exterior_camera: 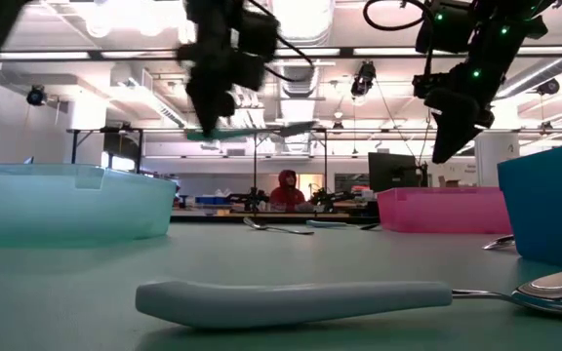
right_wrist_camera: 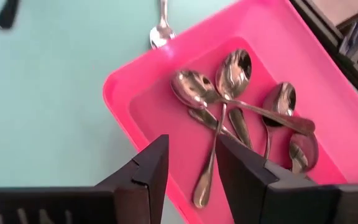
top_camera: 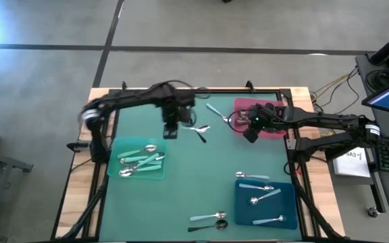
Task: Sort silverware by color (type)
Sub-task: Put the green spoon into the green bin, then put the blue spoon into the blue bin
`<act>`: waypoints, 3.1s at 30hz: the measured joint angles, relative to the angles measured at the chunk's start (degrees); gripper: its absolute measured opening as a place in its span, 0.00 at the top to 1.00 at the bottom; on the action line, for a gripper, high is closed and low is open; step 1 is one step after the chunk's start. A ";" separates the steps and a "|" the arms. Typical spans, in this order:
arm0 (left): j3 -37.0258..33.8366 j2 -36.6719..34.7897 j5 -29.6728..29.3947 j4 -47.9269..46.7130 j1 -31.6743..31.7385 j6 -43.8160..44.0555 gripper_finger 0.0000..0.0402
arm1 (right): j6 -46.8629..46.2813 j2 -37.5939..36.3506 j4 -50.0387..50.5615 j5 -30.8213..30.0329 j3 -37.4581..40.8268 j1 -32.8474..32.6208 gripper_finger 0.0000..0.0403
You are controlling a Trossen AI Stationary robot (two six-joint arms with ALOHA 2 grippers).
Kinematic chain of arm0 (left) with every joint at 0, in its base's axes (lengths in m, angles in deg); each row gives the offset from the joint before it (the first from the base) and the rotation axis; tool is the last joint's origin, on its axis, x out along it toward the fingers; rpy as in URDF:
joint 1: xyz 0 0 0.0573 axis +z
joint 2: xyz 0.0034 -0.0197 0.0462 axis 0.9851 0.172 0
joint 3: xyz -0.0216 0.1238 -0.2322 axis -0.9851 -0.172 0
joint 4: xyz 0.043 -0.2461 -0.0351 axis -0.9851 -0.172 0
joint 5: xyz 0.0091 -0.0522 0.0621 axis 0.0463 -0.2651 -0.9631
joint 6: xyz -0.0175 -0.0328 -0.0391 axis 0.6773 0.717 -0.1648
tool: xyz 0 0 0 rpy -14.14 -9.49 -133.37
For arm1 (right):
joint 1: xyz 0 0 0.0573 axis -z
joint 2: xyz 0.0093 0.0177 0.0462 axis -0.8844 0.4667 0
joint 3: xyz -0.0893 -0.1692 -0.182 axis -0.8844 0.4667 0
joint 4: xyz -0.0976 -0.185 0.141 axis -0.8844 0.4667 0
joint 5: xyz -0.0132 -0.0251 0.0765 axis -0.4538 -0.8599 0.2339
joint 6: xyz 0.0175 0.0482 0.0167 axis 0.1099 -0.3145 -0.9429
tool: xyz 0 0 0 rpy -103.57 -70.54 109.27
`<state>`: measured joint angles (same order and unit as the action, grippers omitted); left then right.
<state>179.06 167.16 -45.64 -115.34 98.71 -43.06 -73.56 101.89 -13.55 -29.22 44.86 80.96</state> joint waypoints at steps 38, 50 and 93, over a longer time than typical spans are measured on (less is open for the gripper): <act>-51.45 -50.16 -7.45 13.82 -17.38 47.21 0.65 | 7.07 39.85 -19.88 14.78 -23.91 10.90 0.63; -51.44 -50.35 -9.09 18.56 -17.40 45.01 0.68 | 5.97 50.17 -12.50 15.10 -32.61 12.75 0.63; -52.75 -49.69 -9.09 34.73 -17.40 42.76 0.68 | 12.48 39.91 -0.94 17.06 -36.61 13.77 0.96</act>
<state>126.31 117.47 -54.73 -80.60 81.31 -0.30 -61.08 141.81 -14.50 -12.16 8.25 94.73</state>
